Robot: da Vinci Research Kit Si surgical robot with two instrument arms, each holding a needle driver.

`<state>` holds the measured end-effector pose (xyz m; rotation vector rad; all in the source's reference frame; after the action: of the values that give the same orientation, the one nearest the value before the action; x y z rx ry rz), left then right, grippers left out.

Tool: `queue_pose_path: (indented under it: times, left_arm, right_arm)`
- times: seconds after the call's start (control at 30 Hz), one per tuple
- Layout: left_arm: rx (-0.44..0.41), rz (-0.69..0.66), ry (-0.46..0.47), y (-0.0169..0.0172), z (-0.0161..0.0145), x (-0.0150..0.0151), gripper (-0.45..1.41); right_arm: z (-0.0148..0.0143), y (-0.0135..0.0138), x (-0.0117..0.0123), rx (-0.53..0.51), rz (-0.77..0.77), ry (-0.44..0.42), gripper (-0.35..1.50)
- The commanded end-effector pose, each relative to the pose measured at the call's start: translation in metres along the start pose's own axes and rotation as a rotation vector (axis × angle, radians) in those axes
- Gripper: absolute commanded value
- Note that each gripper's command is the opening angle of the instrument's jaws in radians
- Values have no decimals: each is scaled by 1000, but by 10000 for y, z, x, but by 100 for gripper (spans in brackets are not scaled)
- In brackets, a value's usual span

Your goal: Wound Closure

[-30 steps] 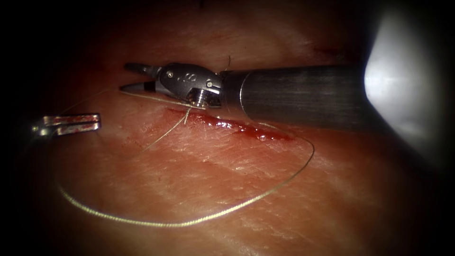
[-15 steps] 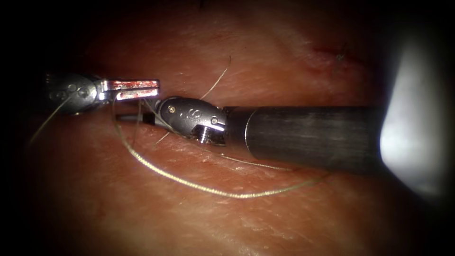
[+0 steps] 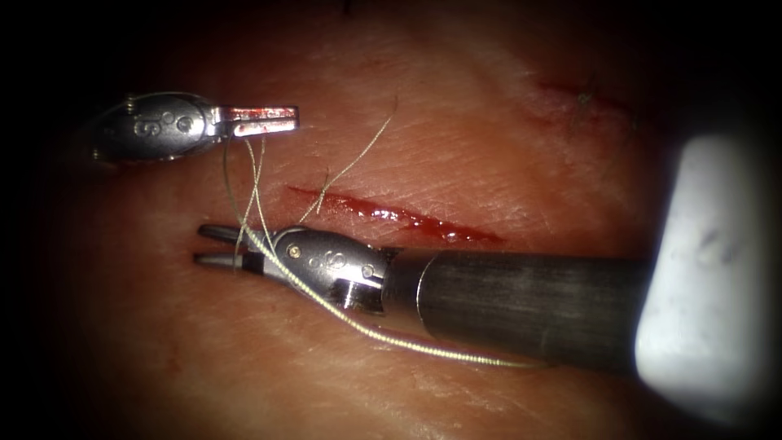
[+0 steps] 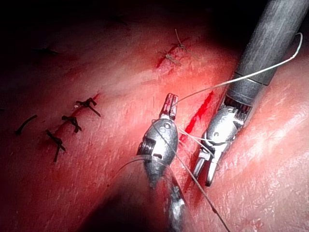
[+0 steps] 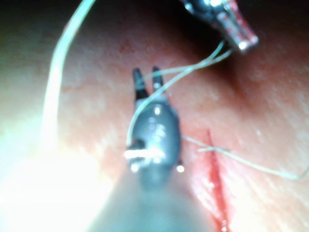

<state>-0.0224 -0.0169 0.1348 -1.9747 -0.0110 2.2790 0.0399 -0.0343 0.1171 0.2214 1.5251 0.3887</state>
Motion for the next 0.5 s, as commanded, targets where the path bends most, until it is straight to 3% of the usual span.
queue_pose_path:
  times: [0.03, 0.3, 0.5]
  left_arm:
    - [-3, -1, 3, -2, 6, -8, -45]
    - [-12, 13, 9, -22, 6, -36, -45]
    - [-21, 0, 12, -15, -3, -45, -45]
  right_arm:
    - [6, -4, -6, 9, 9, 7, 14]
    - [-4, -17, 1, 33, 18, 37, 12]
    - [-34, -4, 22, -11, 44, 48, 19]
